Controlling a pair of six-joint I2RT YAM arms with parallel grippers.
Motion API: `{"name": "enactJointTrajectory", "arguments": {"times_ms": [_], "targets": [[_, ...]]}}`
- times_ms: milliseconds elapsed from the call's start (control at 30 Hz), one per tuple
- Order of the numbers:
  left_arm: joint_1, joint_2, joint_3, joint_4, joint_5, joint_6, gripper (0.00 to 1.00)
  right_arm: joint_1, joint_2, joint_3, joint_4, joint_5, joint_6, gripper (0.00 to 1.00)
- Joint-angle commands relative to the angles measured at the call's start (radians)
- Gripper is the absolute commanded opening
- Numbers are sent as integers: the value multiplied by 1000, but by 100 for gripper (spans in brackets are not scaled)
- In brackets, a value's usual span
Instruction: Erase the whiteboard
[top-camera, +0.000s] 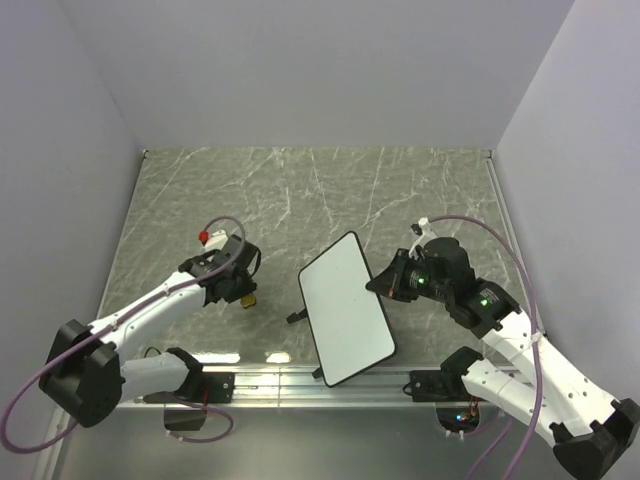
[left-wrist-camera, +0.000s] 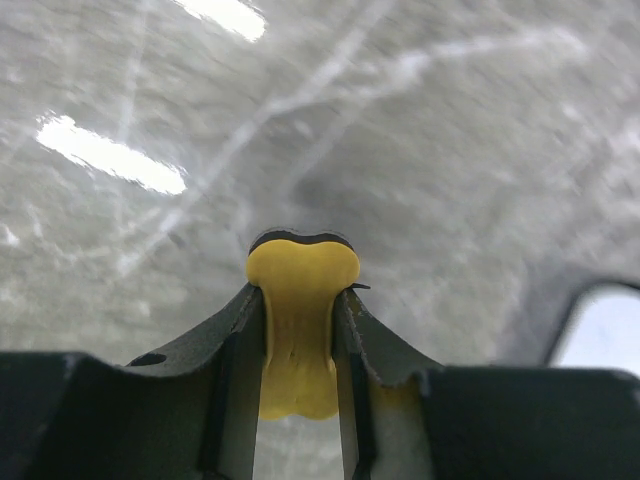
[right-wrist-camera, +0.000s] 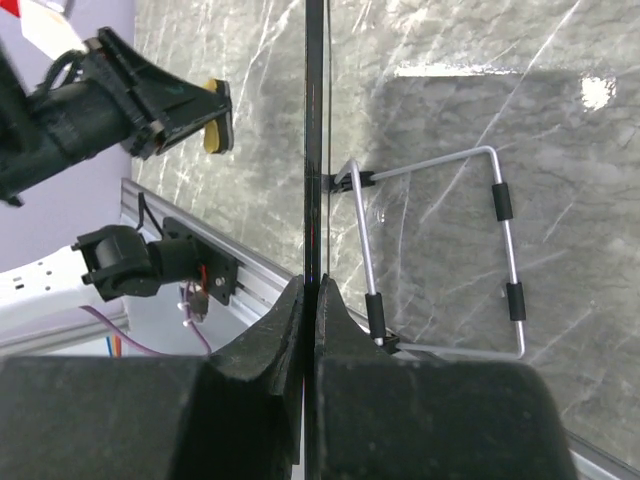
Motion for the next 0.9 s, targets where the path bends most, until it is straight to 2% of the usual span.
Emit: {"name": "enactJointTrajectory", "arguments": {"times_ms": [0, 233, 333, 433, 667, 867], "targets": [[-77, -48, 53, -93, -25, -51, 0, 2, -20, -33, 74, -46, 13, 0], [-408, -53, 68, -169, -48, -282, 0, 3, -25, 31, 4, -20, -72, 0], [-478, 8, 59, -141, -48, -340, 0, 5, -11, 64, -24, -16, -109, 0], [-517, 100, 71, -101, -52, -345, 0, 5, -2, 65, -25, -19, -129, 0], [-532, 263, 93, 31, -22, -340, 0, 5, -8, 53, -44, -16, -143, 0], [-534, 448, 235, 69, -28, -283, 0, 5, 0, 16, -4, -20, -106, 0]]}}
